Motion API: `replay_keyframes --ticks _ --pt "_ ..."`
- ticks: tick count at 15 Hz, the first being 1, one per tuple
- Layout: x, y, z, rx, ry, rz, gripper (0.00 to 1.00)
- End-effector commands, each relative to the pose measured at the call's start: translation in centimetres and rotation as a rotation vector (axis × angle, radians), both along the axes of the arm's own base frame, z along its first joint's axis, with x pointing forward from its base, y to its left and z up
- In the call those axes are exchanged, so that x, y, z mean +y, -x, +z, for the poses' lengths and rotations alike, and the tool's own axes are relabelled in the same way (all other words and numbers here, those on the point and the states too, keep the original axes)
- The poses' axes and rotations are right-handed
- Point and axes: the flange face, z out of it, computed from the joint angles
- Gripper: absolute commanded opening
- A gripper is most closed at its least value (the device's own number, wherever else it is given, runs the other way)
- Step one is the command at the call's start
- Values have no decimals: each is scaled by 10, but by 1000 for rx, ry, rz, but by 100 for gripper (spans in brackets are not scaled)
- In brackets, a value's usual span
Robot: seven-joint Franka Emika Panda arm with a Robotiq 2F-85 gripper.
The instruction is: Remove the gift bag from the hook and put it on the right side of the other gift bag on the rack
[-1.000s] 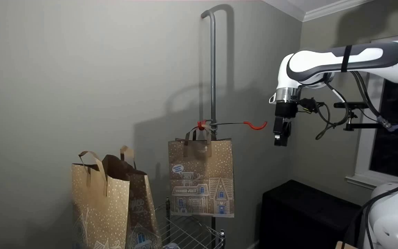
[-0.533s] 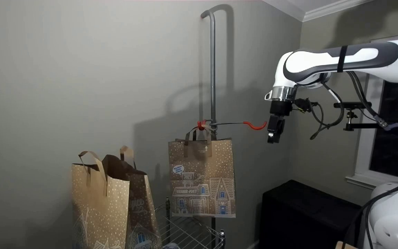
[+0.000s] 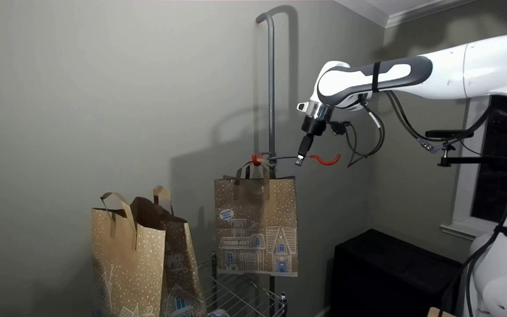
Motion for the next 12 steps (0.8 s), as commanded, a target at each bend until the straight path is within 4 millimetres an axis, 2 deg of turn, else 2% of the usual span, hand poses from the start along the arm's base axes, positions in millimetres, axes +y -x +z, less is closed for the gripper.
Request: replay_keyframes --ticks 1,3,6,8,12 --pt "0 -45 -2 -127 0 146 100" --pt "4 -65 -7 -200 -39 216 100" --pt "7 -82 -13 -258 -109 292 100" --pt "8 -88 -17 -258 -160 323 100" --pt "7 -88 -21 -207 -189 345 100"
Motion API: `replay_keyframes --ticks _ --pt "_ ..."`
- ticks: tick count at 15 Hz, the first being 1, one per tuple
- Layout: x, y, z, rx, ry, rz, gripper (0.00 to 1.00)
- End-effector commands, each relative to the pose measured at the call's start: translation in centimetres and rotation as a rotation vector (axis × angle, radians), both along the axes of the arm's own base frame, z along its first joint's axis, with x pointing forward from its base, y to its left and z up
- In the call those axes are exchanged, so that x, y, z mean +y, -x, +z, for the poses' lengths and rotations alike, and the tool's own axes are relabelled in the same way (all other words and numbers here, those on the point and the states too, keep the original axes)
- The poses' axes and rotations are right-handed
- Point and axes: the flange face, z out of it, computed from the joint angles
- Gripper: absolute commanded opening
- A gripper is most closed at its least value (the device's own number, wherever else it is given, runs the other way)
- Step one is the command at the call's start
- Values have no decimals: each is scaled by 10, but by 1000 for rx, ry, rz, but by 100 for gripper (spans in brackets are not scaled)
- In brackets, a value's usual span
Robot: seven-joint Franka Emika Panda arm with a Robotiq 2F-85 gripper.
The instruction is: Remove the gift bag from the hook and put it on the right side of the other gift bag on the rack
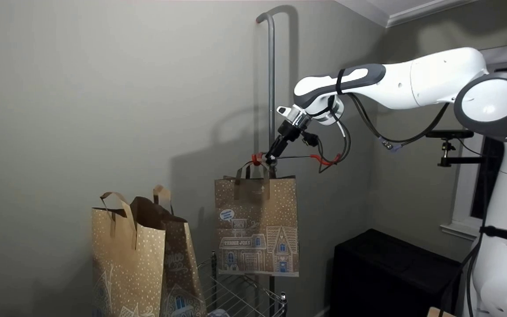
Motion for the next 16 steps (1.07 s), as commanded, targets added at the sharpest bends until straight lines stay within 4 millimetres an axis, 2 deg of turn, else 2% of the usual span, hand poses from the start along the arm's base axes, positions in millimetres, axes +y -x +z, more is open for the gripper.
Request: replay_keyframes --ticks 1,6,12,16 --pt "-3 -1 3 17 -16 50 100" --pt "12 -5 3 35 -26 98 100" --pt "29 -13 -9 77 -13 126 100" --pt "31 -8 1 49 51 107 100"
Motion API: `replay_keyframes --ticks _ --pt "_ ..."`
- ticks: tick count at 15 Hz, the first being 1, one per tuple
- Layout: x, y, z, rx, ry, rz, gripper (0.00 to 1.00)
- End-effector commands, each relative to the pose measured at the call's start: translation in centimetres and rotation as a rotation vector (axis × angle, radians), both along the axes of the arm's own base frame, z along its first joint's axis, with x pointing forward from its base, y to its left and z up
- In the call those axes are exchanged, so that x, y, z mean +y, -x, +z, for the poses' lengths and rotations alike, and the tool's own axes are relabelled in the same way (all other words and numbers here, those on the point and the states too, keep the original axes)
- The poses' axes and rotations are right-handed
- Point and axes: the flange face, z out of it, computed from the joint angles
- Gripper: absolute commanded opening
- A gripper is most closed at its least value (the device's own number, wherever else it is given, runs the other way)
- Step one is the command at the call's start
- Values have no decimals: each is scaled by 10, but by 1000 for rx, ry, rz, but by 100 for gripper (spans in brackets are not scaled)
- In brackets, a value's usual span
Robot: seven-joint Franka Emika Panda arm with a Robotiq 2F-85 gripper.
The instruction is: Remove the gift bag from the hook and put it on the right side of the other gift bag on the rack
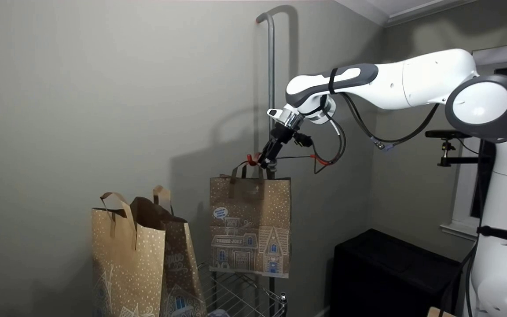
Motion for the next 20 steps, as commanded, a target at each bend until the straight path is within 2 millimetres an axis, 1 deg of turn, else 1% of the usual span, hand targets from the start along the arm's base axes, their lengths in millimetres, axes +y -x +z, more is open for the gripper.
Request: replay_keyframes --ticks 1,4,6,10,14,20 --pt "-3 4 11 -32 81 -4 100" --pt "-10 6 16 -42 154 -12 100" --pt "-16 5 15 -41 172 -14 100" --pt "-21 -4 6 -36 169 -15 100" --pt "-21 -10 1 -21 152 -8 100" --pt "-10 -9 6 34 -38 30 100"
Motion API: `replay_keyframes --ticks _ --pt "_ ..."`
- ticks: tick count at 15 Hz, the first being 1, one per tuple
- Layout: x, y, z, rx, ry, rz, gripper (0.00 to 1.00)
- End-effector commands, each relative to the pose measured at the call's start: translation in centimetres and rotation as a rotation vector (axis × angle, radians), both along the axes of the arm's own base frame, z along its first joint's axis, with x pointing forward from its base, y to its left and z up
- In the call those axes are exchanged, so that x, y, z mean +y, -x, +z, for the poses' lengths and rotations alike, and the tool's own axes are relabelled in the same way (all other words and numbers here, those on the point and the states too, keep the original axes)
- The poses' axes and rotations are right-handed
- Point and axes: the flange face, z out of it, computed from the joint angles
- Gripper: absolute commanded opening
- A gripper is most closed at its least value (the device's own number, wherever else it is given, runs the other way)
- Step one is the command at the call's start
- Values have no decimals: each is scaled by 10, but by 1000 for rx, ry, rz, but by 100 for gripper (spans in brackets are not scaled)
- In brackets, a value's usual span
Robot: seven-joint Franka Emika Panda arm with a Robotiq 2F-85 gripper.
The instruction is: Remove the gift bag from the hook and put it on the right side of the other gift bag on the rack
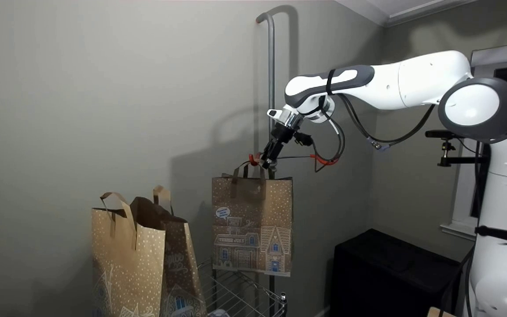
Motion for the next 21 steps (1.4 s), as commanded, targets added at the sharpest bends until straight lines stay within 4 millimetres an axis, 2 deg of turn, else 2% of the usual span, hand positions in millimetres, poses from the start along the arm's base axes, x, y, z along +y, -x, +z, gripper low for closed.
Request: replay_keyframes --ticks 1,8,16,17,18,21 --pt "1 -2 7 25 -78 24 100" --pt "8 -11 5 35 18 -80 100" --pt "30 -23 3 110 68 -418 100" --pt "31 -22 3 111 77 -428 75" --pt "32 -22 3 115 83 -442 74" --pt "31 -20 4 122 91 -462 54"
